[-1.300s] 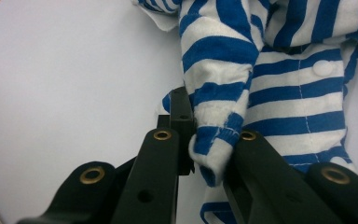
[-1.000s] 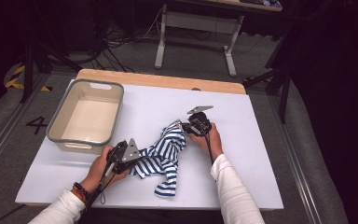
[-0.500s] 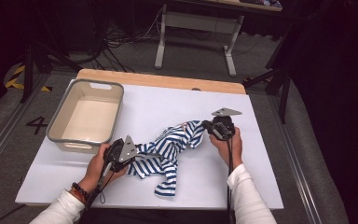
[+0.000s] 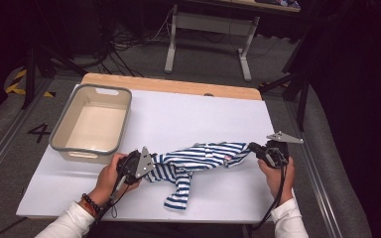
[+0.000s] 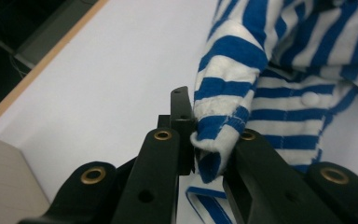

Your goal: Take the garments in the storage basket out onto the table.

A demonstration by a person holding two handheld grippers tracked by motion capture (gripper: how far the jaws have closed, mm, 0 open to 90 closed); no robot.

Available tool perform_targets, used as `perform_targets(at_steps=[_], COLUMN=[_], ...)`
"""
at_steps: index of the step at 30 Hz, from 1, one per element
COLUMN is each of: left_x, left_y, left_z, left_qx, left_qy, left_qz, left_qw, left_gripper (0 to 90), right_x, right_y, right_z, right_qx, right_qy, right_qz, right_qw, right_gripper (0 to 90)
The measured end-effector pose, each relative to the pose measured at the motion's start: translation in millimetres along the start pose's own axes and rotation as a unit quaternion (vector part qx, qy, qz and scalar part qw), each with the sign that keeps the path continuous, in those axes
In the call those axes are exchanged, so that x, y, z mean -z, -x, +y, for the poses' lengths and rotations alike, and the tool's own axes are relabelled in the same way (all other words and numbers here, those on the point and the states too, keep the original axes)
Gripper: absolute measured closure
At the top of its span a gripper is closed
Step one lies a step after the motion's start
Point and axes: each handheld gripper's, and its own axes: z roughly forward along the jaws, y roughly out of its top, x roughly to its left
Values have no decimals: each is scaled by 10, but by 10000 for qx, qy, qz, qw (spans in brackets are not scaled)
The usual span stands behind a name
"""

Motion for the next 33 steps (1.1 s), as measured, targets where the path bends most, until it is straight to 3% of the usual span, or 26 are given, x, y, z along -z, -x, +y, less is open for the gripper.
perform_targets(at_steps=[10,12,13,17,18,22,23,24,25,33], left_x=[1,17,43,89,109,205,247,247,264,311], left_y=[33,12,-21,-66,-77,-117,-135,-135,-143,-225], left_z=[-106,-104,-101,-89,-76,4,45,45,62,243], left_qx=[192,258,377,532,546,640,690,690,707,843], left_qy=[-132,-79,-7,131,170,428,525,525,569,798], left_qz=[-395,-381,-390,-389,-360,-278,-272,-272,-263,-126], left_qw=[9989,9989,9985,9977,9977,9966,9959,9959,9955,9932], left_gripper=[825,754,739,686,663,618,597,582,569,493], right_x=[-168,-193,-205,-202,-187,-151,-126,-126,-131,-361], right_y=[-81,-82,-77,-60,-48,-39,-49,-49,-90,-174], right_z=[-110,-125,-139,-156,-155,-130,-107,-107,-80,-14], right_qx=[289,325,349,331,284,249,255,255,412,673], right_qy=[-258,-315,-346,-340,-254,-98,124,124,267,172], right_qz=[-31,-56,-151,-231,-148,-229,-91,-91,-60,31], right_qw=[9992,9990,9987,9986,9992,9994,9996,9996,9988,9976], right_gripper=[860,848,823,751,712,612,569,569,535,476])
